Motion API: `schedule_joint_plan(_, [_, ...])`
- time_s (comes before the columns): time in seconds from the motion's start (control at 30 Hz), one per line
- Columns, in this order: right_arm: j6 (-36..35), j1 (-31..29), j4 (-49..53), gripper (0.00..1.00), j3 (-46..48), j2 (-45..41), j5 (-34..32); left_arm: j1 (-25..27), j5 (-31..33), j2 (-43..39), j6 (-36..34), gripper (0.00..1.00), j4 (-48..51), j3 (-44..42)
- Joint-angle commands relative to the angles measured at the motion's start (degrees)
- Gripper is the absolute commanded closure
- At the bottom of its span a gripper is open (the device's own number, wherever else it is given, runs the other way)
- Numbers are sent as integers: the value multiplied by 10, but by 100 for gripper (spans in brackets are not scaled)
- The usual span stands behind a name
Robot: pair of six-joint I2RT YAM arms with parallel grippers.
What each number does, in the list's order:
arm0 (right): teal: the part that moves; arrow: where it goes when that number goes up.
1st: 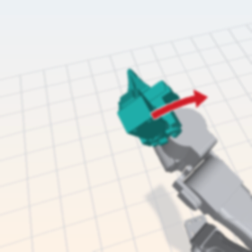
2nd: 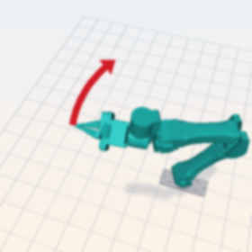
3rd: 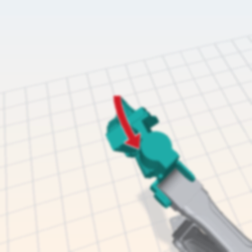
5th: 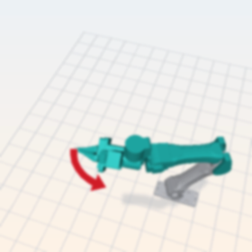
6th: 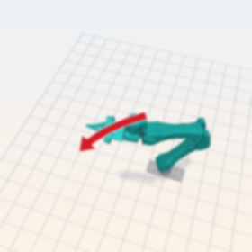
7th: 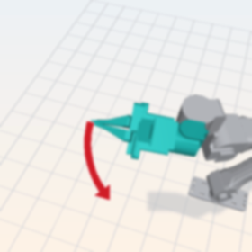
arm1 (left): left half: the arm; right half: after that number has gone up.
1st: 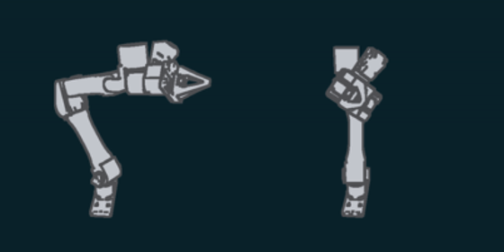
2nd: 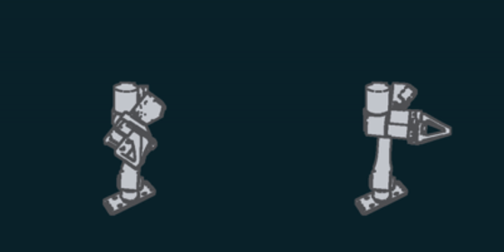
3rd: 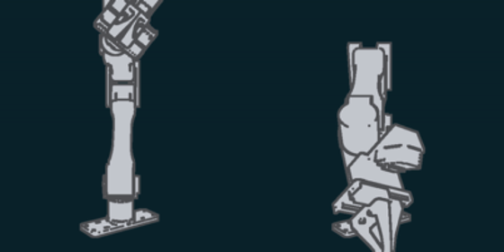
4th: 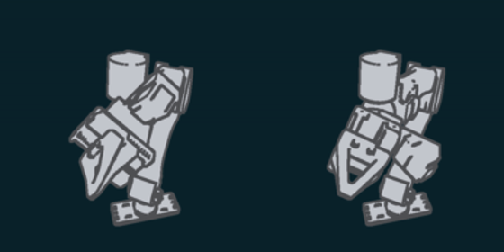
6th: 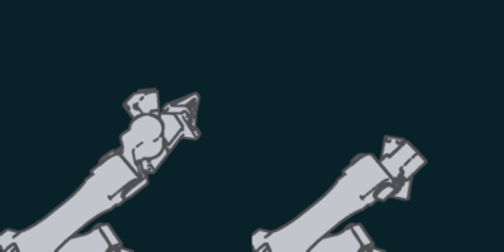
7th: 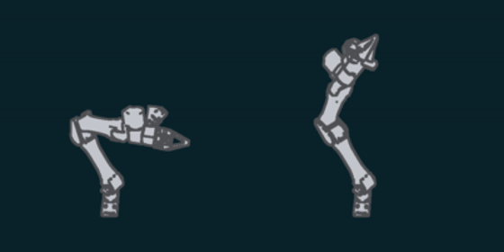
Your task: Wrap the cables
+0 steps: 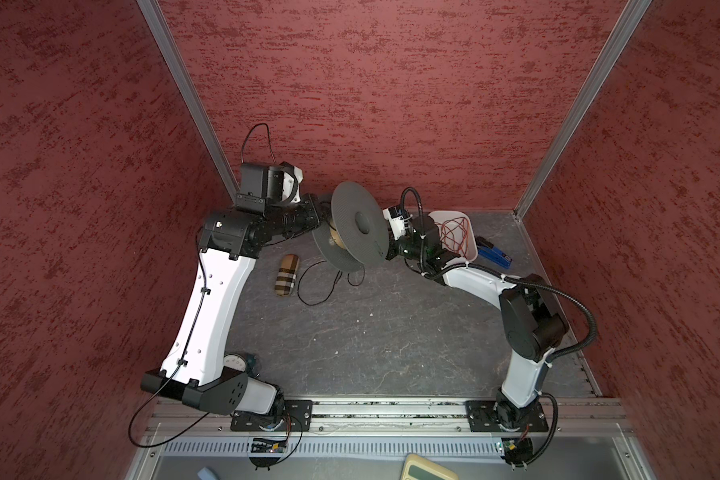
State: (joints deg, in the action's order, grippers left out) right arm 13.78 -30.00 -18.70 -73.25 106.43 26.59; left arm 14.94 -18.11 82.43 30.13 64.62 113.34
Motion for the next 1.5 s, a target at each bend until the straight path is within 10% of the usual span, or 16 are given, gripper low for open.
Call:
schedule_joint_plan(0.0, [10, 1, -5, 23, -12, 3, 14, -6, -24, -7, 14, 100, -54, 18])
schedule_joint_plan(0.53, [-20, -1, 74, 99, -1, -33, -49, -29, -15, -5, 38, 100, -61, 5])
schedule_joint_plan(1.47, [-189, -73, 267, 100, 72, -195, -152, -36, 131, 33, 150, 100, -13, -16])
